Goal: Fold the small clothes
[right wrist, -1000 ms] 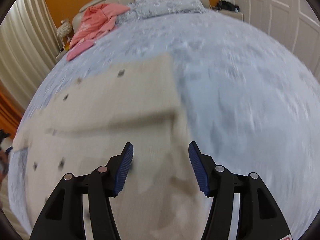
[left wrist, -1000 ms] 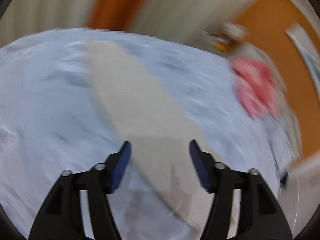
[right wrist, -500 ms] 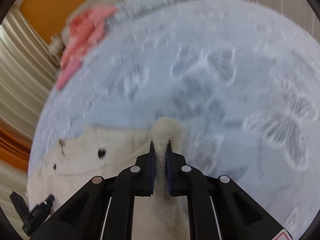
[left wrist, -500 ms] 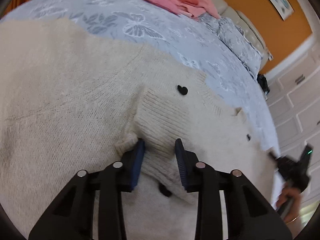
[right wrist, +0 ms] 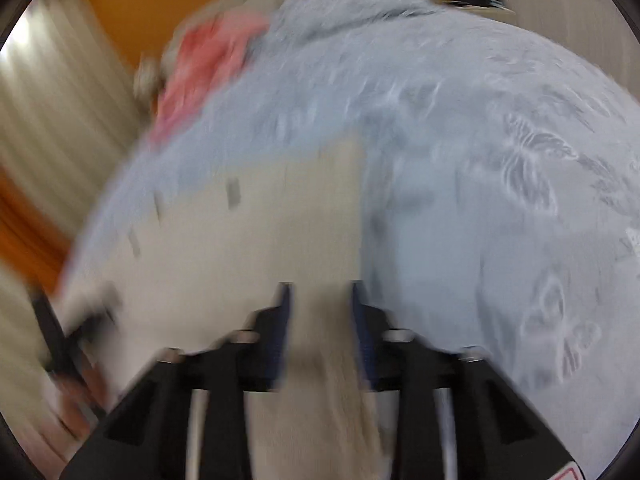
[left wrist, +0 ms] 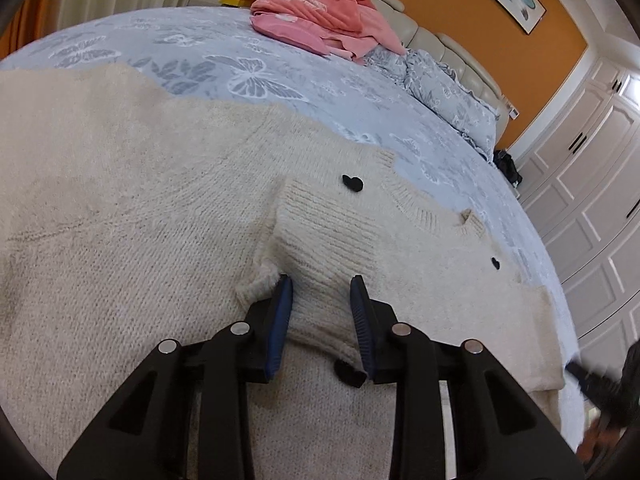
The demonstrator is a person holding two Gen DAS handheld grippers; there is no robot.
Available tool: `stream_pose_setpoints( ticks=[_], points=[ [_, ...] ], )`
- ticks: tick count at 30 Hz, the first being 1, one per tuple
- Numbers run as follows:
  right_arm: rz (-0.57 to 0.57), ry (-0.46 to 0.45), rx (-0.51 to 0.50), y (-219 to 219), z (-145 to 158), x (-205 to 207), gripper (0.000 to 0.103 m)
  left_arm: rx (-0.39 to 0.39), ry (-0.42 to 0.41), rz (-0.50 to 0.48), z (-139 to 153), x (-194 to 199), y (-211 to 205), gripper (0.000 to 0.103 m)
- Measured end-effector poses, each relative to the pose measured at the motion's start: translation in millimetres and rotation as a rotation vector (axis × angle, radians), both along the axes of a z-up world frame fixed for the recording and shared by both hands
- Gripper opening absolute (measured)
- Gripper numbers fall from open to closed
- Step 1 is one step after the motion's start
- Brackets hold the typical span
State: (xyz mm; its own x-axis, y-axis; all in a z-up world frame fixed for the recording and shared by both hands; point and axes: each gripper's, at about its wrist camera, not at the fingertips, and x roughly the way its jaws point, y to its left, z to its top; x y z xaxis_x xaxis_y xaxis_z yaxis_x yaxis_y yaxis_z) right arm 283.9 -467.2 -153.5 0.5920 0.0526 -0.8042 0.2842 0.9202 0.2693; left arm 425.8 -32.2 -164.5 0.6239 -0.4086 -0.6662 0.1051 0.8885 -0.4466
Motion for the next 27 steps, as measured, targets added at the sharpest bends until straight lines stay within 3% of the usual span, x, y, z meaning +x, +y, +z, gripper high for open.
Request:
stream_pose_setpoints(
  ticks=[1, 2, 3, 4, 5, 7, 8, 10, 11, 12, 17, 21, 23, 25, 26, 27],
  points=[
    [-0.002, 0.048, -0.05, -1, -11, 1, 0.006, 0.012, 0.0, 0.0, 1, 0, -1, 0.03],
    [-0.065, 0.041, -0.022, -19, -18, -4, 0.008, 0.02, 0.001, 0.0, 2, 0, -2, 0.03],
    [-0.163, 0.062, 0.006, -37, -18, -10, 0.001, 0.027, 0.002, 0.001, 3, -1, -3, 0.03],
    [-0.254, 0.109, -0.014, -48, -15, -14, 0.003, 0.033, 0.006, 0.0, 4, -2, -3, 0.029],
    [-0.293, 0.066, 0.007, -53, -1, -27, 0.003, 0.026, 0.017, 0.003, 9, -3, 0, 0.029],
    [-0.282, 0.006, 0.023, -46, 23, -45, 0.003, -0.06, 0.036, 0.029, 21, -11, 20, 0.033],
    [-0.259, -0.03, 0.016, -35, 38, -60, 0.006, -0.15, 0.032, 0.078, 30, -19, 44, 0.037],
    [-0.207, -0.066, -0.004, -15, 56, -88, 0.016, -0.285, 0.005, 0.206, 39, -34, 98, 0.063],
    [-0.176, -0.069, -0.011, -2, 59, -103, 0.031, -0.325, -0.001, 0.327, 42, -40, 138, 0.071],
    [-0.154, -0.063, -0.022, 7, 60, -112, 0.038, -0.339, 0.002, 0.449, 40, -43, 177, 0.08],
    [-0.094, 0.039, -0.043, 51, 42, -163, 0.038, -0.304, 0.104, 0.907, 25, -36, 340, 0.082],
    [-0.09, 0.12, 0.031, 77, 25, -182, 0.038, -0.354, 0.19, 1.041, 11, -16, 393, 0.082],
    [-0.09, 0.142, 0.048, 82, 23, -184, 0.038, -0.265, 0.201, 1.02, 17, 2, 391, 0.074],
    [-0.088, 0.152, 0.038, 85, 25, -183, 0.038, -0.17, 0.252, 0.889, 21, 30, 382, 0.006],
    [-0.087, 0.153, 0.024, 88, 28, -183, 0.038, -0.151, 0.268, 0.856, 28, 40, 375, 0.005],
    [-0.085, 0.148, 0.012, 88, 32, -180, 0.039, -0.155, 0.208, 0.85, 43, 41, 369, 0.005]
  ],
)
